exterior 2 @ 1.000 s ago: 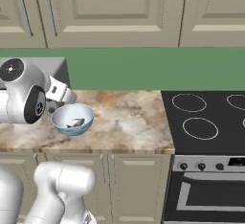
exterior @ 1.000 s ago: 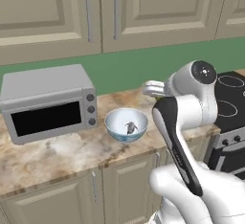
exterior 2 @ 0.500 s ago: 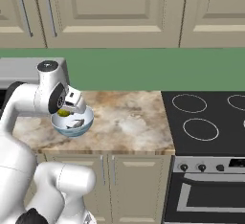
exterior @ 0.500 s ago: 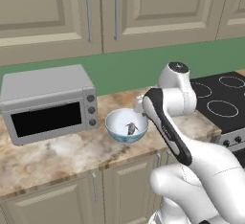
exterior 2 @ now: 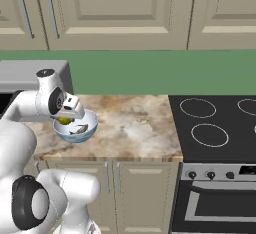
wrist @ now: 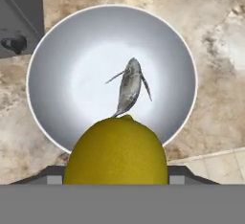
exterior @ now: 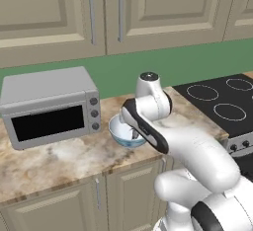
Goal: Take the fish, lemon, and mango from the freezer and place them in the bowl on the counter.
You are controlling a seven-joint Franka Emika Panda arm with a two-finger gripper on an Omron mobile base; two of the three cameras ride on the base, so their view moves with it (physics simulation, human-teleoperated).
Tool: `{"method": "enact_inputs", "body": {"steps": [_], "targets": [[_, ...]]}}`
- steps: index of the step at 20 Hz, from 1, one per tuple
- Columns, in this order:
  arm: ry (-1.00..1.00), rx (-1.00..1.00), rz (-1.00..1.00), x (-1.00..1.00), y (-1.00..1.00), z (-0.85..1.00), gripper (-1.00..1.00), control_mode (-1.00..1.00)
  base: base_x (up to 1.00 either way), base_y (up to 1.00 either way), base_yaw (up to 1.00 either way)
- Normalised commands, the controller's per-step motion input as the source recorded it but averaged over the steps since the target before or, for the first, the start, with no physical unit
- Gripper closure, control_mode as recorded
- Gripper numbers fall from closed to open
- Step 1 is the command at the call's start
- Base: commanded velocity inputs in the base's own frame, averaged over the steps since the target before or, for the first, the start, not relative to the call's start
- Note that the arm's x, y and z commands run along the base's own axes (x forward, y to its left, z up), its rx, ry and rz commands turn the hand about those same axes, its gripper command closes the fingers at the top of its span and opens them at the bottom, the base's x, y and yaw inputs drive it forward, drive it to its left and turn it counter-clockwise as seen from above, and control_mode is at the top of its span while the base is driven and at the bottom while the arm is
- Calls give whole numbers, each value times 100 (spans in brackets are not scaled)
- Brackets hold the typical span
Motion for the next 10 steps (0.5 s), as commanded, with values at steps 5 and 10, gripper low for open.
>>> {"method": "enact_inputs", "body": {"steps": [5,10], "targets": [[0,0,0,61,24,-52,100,-100,0,0,0],[-1,0,0,52,2,-60,100,-100,0,0,0]]}}
